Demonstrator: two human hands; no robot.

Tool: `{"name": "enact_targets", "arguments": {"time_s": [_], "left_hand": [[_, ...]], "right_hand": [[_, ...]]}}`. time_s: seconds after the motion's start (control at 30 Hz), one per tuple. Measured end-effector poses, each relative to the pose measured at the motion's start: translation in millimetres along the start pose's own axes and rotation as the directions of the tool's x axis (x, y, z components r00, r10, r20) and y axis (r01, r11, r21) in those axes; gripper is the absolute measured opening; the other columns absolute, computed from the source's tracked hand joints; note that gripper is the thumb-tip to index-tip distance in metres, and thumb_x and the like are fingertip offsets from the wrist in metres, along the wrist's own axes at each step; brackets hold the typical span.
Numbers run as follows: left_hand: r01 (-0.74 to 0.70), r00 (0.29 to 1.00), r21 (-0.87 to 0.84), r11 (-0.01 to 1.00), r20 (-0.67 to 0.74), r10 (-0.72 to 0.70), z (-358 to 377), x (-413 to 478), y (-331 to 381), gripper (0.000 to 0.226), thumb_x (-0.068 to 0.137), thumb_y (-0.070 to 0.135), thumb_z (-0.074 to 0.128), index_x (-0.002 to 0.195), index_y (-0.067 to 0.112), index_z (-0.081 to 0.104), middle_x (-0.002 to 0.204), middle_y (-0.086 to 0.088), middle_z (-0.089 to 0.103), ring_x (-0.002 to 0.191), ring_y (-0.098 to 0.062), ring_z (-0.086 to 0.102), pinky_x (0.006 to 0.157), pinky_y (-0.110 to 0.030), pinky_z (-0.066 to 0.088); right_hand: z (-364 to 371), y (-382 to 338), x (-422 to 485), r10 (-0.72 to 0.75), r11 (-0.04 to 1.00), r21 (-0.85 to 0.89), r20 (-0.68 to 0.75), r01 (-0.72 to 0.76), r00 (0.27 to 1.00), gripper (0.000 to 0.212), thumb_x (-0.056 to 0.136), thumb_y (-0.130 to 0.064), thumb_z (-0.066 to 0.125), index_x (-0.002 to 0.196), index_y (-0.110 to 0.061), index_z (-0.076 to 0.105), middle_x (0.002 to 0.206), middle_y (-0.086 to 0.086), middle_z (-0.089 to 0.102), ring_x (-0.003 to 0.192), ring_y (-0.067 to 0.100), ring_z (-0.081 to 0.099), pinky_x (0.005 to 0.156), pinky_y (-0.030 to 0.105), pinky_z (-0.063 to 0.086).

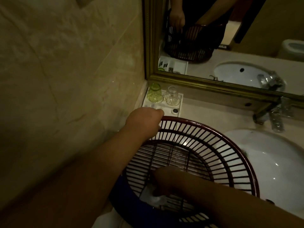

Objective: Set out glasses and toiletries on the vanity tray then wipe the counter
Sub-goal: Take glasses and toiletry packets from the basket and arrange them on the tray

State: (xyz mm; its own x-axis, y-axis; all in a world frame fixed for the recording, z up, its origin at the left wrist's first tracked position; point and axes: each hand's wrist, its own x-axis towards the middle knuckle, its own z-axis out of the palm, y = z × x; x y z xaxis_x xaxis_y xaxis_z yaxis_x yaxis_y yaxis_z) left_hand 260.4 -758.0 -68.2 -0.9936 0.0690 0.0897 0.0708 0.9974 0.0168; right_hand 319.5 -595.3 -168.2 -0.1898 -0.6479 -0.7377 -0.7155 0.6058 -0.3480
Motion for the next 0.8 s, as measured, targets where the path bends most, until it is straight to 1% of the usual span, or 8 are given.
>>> {"name": "enact_targets", "arguments": {"time_s": [0.17,0.23,0.33,0.4,0.47,0.53,0.63,0.8], "left_hand": [[-0.003,1.0,-0.004,1.0,-0.01,0.003,-2,2,1,0.028,0.081,0.037,0.077,0.091,0.02,0.058,0.079,-0.002,0.063,0.07,-0.023,0.06,0.054,-0.031,0.033],[-0.002,1.0,0.001,1.0,-0.008,0.002,-3,1,2,0.029,0.081,0.038,0.077,0.092,0.02,0.058,0.079,-0.002,0.063,0.068,-0.022,0.057,0.053,-0.031,0.033],[0.002,1.0,-0.002,1.0,-0.005,-0.002,-3,2,2,0.028,0.081,0.038,0.077,0.092,0.02,0.059,0.079,-0.002,0.063,0.069,-0.023,0.06,0.053,-0.031,0.033],[0.0,1.0,0.006,1.0,-0.008,0.0,-4,3,3,0.029,0.08,0.04,0.078,0.092,0.021,0.059,0.078,-0.001,0.063,0.07,-0.023,0.061,0.053,-0.031,0.032],[0.001,1.0,0.014,1.0,-0.013,0.0,-4,4,4,0.03,0.079,0.041,0.079,0.09,0.022,0.058,0.076,0.0,0.063,0.069,-0.023,0.062,0.053,-0.03,0.032],[0.007,1.0,0.01,1.0,-0.007,-0.007,-3,5,4,0.03,0.079,0.041,0.078,0.091,0.023,0.058,0.078,0.001,0.064,0.071,-0.023,0.063,0.053,-0.03,0.032],[0.012,1.0,-0.001,1.0,0.015,-0.012,-5,6,4,0.028,0.081,0.041,0.075,0.095,0.023,0.058,0.083,0.0,0.065,0.075,-0.024,0.064,0.055,-0.031,0.034],[-0.003,0.998,-0.006,1.0,0.057,0.003,-7,6,1,0.024,0.078,0.03,0.07,0.094,0.024,0.054,0.081,0.0,0.063,0.073,-0.024,0.065,0.053,-0.031,0.039]], "right_hand": [[20,0,11,-0.016,0.998,-0.063,0.082,0.021,0.996,0.045,0.099,-0.031,0.061,0.136,-0.007,0.06,0.134,0.019,0.062,0.123,0.035,0.059,0.105,0.045,0.047],[15,2,9,-0.028,0.999,-0.032,0.066,0.03,0.997,0.043,0.098,-0.027,0.063,0.135,-0.005,0.06,0.134,0.02,0.062,0.123,0.036,0.059,0.105,0.043,0.047],[-9,7,-4,0.014,0.989,0.151,-0.134,0.007,0.991,0.049,0.09,-0.025,0.073,0.133,-0.012,0.054,0.125,0.013,0.065,0.113,0.031,0.063,0.085,0.033,0.049],[-30,12,-21,0.07,0.963,0.27,-0.288,0.011,0.955,0.052,0.085,-0.029,0.075,0.128,-0.022,0.047,0.113,0.005,0.066,0.102,0.026,0.065,0.075,0.031,0.048],[-50,17,-42,0.083,0.942,0.33,-0.409,0.063,0.909,0.037,0.086,-0.032,0.073,0.111,-0.033,0.047,0.096,-0.008,0.062,0.09,0.018,0.062,0.067,0.03,0.046],[-63,21,-65,0.056,0.936,0.325,-0.52,0.136,0.853,0.023,0.088,-0.033,0.07,0.099,-0.036,0.05,0.089,-0.013,0.06,0.083,0.008,0.059,0.064,0.025,0.045],[-79,28,-97,0.04,0.925,0.302,-0.678,0.23,0.734,0.011,0.091,-0.035,0.068,0.101,-0.034,0.064,0.093,-0.016,0.066,0.086,0.0,0.061,0.072,0.025,0.052],[-100,33,-135,0.02,0.934,0.189,-0.875,0.303,0.484,0.022,0.089,-0.027,0.072,0.111,-0.027,0.078,0.104,-0.013,0.074,0.09,0.001,0.066,0.078,0.024,0.056]]}}
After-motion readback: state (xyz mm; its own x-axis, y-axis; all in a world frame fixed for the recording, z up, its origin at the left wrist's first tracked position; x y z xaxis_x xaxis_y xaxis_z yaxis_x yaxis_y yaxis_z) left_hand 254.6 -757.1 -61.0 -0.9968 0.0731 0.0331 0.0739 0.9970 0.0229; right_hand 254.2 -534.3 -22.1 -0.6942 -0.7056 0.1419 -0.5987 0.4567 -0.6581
